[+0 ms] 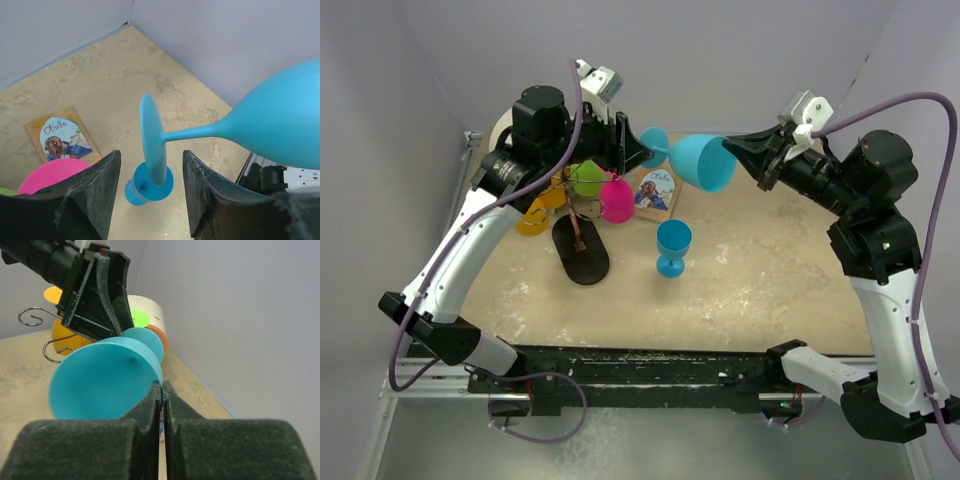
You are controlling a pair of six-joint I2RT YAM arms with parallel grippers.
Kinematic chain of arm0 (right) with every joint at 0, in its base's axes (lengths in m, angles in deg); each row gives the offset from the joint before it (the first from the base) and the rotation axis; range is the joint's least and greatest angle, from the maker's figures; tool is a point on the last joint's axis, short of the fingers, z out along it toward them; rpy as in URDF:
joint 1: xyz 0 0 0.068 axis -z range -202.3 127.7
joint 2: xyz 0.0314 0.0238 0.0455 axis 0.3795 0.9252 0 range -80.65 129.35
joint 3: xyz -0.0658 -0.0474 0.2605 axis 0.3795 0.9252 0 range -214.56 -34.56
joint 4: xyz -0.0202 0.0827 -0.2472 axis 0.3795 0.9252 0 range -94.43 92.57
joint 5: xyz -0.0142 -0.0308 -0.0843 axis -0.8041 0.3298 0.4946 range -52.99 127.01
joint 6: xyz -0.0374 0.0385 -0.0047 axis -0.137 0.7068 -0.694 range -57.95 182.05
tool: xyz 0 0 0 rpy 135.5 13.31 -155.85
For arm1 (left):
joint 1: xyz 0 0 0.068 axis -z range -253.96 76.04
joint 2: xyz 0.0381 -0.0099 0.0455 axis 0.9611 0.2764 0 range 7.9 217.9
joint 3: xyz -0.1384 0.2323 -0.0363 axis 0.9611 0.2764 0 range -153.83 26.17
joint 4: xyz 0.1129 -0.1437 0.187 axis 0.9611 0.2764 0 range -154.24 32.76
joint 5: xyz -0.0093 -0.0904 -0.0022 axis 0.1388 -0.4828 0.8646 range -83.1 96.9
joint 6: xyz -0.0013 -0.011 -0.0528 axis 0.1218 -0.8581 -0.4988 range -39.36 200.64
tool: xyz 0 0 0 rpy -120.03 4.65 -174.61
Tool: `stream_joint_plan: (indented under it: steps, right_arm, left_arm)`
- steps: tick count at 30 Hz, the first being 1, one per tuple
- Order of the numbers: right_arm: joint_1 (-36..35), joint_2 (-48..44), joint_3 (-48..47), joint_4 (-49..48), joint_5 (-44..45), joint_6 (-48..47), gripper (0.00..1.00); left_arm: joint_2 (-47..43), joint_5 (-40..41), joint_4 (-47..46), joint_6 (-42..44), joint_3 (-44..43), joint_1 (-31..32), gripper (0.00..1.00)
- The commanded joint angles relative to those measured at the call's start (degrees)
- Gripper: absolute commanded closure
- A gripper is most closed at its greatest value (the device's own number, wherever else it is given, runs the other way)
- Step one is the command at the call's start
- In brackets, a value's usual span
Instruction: Place the wine glass upside down on the wine glass rack
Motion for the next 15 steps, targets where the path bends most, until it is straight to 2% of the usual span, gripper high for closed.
stream_joint_plan:
  steps: [1, 9, 15]
  right_arm:
    - [-0.1, -1.1, -0.6, -2.7, -2.1, 1.3, 1.00]
    - [0.0, -1.0, 0.1, -3.2, -1.7, 0.8, 1.00]
    - [0.2, -1.1, 0.8, -3.4, -1.5, 0.3, 1.00]
  left_arm:
    - [-0.8, -2.3, -2.7, -3.0, 0.7, -0.8, 0.47]
    - [-1.3, -5.4, -3.7, -5.2, 2.5, -1.4, 0.63]
    - [-1.7, -6.1, -3.9, -5.9, 2.8, -1.8, 0.66]
